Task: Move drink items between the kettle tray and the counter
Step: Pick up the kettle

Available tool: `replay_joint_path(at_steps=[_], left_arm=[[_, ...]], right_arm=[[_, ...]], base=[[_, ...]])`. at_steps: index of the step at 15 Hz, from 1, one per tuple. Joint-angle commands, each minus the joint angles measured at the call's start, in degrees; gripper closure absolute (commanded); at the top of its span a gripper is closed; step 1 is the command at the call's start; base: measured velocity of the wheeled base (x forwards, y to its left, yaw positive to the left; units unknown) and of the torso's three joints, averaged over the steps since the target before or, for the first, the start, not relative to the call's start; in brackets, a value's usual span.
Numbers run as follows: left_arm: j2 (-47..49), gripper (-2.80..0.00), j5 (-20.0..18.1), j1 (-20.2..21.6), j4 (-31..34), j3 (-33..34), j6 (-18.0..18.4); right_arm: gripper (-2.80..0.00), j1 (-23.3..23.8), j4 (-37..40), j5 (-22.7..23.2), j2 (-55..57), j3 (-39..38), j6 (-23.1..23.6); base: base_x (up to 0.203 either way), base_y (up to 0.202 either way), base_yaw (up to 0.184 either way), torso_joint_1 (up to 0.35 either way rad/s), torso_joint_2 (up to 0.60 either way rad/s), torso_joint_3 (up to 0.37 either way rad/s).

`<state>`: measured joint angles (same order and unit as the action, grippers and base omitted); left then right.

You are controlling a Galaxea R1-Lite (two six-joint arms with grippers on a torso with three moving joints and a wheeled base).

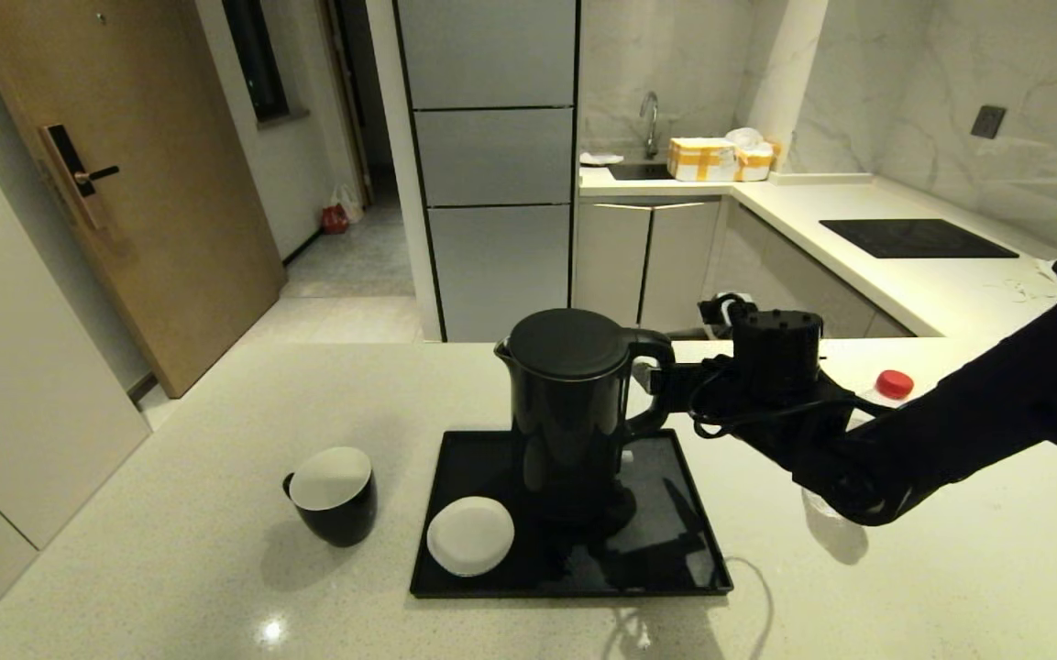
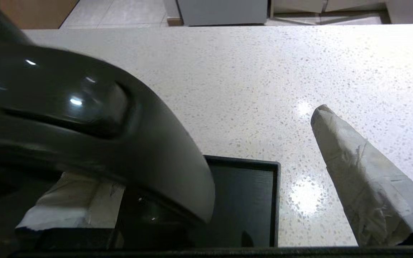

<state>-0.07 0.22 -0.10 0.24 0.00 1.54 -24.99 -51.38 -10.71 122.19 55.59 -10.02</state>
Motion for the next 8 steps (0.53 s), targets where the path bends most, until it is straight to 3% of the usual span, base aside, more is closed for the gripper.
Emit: replay_joint_path(at_steps=[1, 8], left_arm=[[-0.01, 0.00, 0.04, 0.01, 0.02, 0.00, 0.04], [-0.01, 0.00, 0.04, 0.01, 0.02, 0.00, 0.04]], right_arm=[[-2.80, -0.44, -2.34, -0.25, 3.63, -0.29, -0.01], [-2.80, -0.52, -6.33, -1.68, 6.99, 0.31, 0.61]], base=[[0.000, 0.000, 0.000, 0.000, 0.00, 0.000], [0.000, 0.000, 0.000, 0.000, 0.00, 0.000]])
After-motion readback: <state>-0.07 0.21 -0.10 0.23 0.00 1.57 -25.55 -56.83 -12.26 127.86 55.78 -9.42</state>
